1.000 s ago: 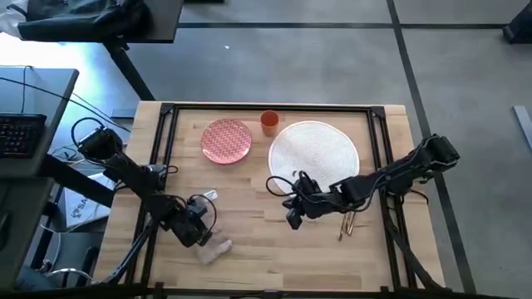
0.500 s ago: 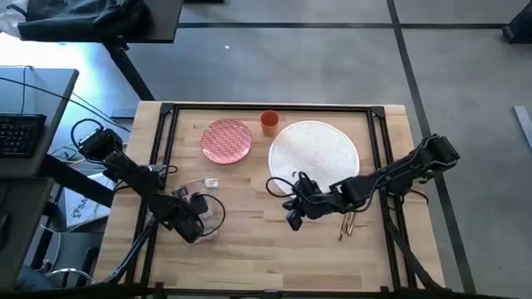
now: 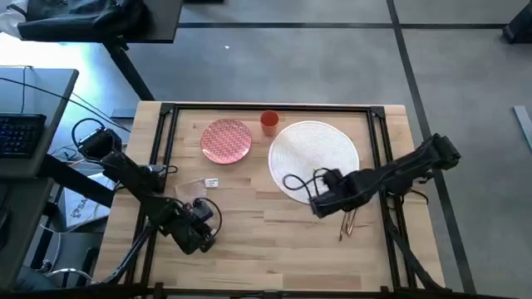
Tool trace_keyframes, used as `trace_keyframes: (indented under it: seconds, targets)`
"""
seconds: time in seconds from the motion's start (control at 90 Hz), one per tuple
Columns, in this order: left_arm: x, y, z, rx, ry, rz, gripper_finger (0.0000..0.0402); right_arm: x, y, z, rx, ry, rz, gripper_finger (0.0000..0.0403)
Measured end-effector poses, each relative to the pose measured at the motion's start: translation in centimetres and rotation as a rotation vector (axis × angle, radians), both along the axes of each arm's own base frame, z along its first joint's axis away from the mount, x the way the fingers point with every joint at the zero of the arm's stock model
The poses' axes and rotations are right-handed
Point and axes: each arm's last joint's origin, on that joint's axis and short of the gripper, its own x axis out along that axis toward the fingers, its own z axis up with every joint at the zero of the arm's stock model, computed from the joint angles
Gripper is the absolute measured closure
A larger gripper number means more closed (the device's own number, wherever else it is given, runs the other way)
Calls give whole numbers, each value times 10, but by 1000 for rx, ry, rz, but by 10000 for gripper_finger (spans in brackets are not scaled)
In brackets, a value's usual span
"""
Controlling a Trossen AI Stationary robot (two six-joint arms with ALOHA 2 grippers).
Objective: Set table place
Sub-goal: Put the gold fork on top of the pink napkin
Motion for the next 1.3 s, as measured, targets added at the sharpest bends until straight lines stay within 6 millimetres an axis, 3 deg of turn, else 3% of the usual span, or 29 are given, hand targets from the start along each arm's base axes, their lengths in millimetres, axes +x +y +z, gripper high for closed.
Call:
trace_keyframes:
  seconds: [0.2,0.433,0.656,1.0,1.3]
  targets:
    - [2,2,0,10,-11,15,402,-11,-3,-42,135,91,-72,352]
    - [3,2,0,5,-15,16,402,-24,-4,-68,150,133,-150,280]
    - [3,2,1,3,-17,16,402,-34,-9,-82,119,184,-201,285]
    - [3,0,1,-33,7,-1,402,-37,-16,-108,161,100,-232,290]
    - [4,-1,1,-50,-3,-3,402,-36,-19,-111,164,73,-198,303]
